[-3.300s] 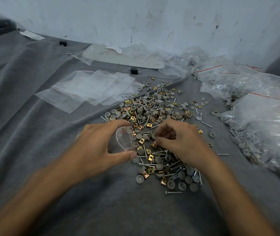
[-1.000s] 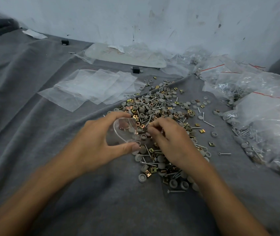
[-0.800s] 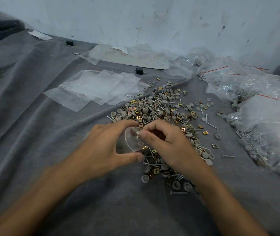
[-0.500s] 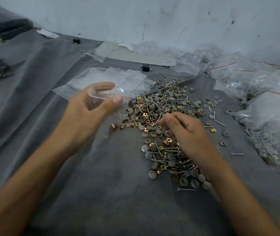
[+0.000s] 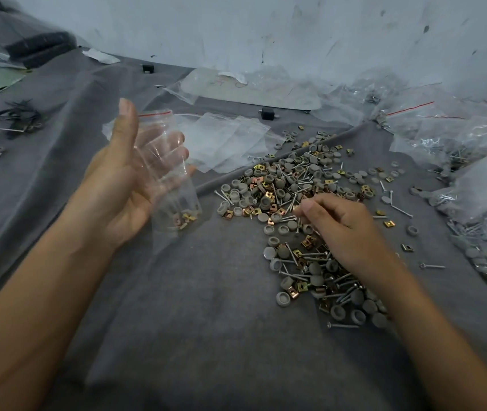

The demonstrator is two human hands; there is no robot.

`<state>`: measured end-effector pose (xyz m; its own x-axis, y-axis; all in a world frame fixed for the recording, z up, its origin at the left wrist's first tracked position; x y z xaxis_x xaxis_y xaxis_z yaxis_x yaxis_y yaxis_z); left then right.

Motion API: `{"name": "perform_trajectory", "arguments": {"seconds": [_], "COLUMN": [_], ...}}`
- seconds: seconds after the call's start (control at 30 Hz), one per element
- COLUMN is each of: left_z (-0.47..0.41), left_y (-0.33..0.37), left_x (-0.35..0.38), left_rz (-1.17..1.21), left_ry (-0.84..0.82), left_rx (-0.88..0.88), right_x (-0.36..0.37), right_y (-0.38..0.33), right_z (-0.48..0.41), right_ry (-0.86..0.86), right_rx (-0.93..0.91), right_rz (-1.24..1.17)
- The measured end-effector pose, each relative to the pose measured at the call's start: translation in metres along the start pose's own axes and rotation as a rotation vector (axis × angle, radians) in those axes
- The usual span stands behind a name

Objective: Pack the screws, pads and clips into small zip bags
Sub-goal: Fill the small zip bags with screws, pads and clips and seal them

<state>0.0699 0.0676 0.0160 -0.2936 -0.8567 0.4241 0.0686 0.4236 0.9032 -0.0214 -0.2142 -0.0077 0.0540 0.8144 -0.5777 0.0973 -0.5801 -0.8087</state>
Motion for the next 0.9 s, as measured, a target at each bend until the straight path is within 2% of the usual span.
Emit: {"name": "perform_trajectory", "arguments": {"seconds": [0.13,0.3,0.5,0.7,0.9], "left_z": [0.008,0.023,0.026,0.028,0.029], "left_y": [0.02,0.021,-0.014,-0.028,-0.037], "left_x": [0.006,0.031,0.061,0.068,0.072], "left_rz": [-0.271,-0.78,-0.877,-1.044,-1.073], "left_ry": [-0.047,-0.071,-0.241,-0.27,-0.298], "left_rx": [0.132,0.25,0.212,0.26,0.236], "right_x": [-0.005,-0.005,0.008,0.01,0.013], "right_y": [0.007,0.015,0.013,0.01,0.009], "right_z": [-0.002,-0.006,-0.024,-0.026,-0.021], "right_ry": [-0.006,-0.016,-0.11,-0.132,-0.159], "right_rx": [0.018,0.07,0.077,0.041,0.046], "right_rz": [0.178,0.462,0.665,0.761,0.79]}}
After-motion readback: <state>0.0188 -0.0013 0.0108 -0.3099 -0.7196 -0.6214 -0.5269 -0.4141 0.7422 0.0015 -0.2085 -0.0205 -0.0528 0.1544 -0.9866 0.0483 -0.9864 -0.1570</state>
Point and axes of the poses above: each hand's wrist, its own z-axis away from the middle knuckle, its own x-axis out of the palm, y = z × x, the point moved 9 cm from there along -z, towards the middle knuckle, and after that the axes turned 11 degrees about -y, right-handed, at the moved point
